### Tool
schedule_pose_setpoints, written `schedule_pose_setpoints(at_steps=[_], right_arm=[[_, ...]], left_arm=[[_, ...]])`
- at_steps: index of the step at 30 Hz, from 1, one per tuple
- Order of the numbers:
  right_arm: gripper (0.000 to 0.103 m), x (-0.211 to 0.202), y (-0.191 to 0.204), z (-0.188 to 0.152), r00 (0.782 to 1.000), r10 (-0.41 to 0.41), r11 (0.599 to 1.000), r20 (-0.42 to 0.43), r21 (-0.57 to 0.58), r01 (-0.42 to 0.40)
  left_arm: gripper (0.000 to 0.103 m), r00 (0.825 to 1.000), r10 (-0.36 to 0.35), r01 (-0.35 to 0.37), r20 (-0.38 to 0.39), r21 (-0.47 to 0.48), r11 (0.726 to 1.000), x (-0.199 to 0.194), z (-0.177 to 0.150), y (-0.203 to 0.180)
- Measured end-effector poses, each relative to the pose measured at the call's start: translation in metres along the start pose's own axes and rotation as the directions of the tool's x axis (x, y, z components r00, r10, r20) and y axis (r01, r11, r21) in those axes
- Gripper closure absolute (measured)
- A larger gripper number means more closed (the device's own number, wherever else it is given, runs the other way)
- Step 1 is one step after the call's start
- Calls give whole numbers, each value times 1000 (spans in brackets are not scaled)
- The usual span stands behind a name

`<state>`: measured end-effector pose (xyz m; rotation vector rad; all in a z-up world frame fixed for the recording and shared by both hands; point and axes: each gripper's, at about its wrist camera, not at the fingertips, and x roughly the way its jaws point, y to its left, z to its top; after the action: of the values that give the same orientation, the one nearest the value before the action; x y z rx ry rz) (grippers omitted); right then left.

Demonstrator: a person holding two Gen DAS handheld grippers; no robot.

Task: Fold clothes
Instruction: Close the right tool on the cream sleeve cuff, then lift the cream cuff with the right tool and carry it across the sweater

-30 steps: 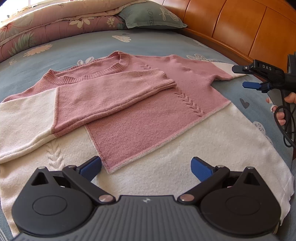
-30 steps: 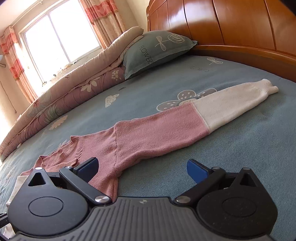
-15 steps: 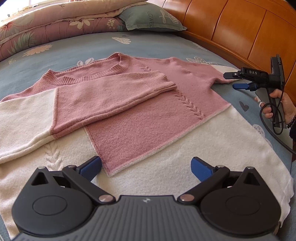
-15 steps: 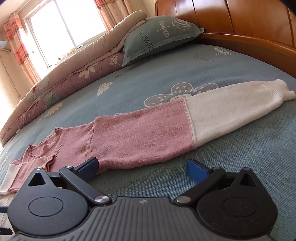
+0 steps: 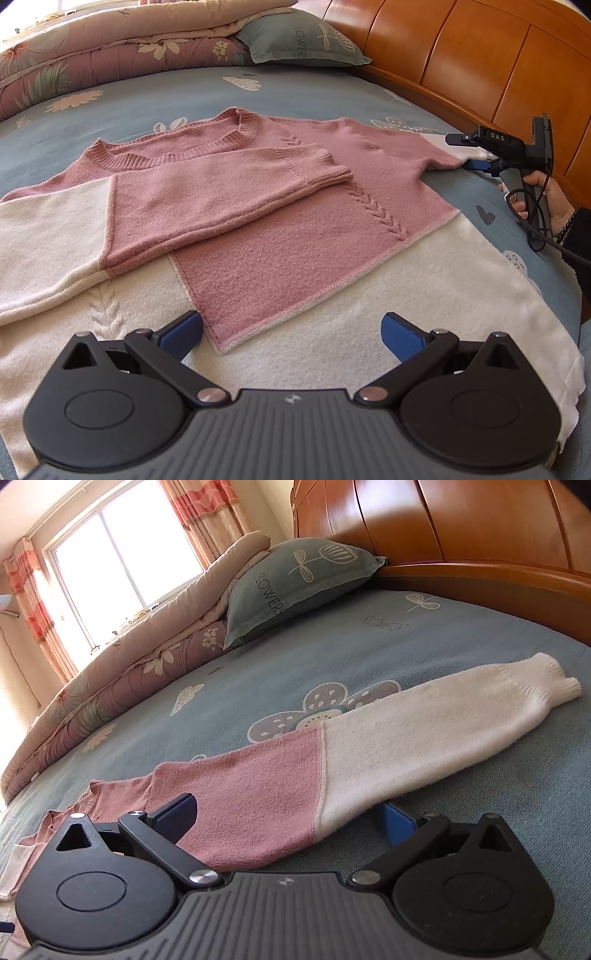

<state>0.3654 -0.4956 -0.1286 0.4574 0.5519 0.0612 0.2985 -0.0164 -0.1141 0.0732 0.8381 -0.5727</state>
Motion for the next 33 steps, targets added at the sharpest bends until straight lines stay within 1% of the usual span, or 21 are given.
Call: schedule_pose_setpoints(at_steps=[4,11,16,24,28,33], right_arm=[[0,4,-12,8,999,29,999,16,33,-29],[0,21,-25,21,998,47,997,31,54,-48],[0,33,-35,30,996,75,992,49,96,-79],[0,44,-37,39,996,68,992,63,99,-74],[0,40,-37,40,992,58,991,108,110,-70],[0,31,-26,43,982,101,988,157,104,-118]], left_arm=[[1,1000,-2,2,6,5,1000,0,-1,1],[1,1000,0,-1,18,19,1000,2,-1,0],[1,1000,0,-1,29,30,1000,3,-2,0],[1,999,-6,4,42,42,999,4,-3,1],[1,999,-11,9,44,38,999,3,-3,2],[1,999,-16,14,44,31,999,3,-2,3]])
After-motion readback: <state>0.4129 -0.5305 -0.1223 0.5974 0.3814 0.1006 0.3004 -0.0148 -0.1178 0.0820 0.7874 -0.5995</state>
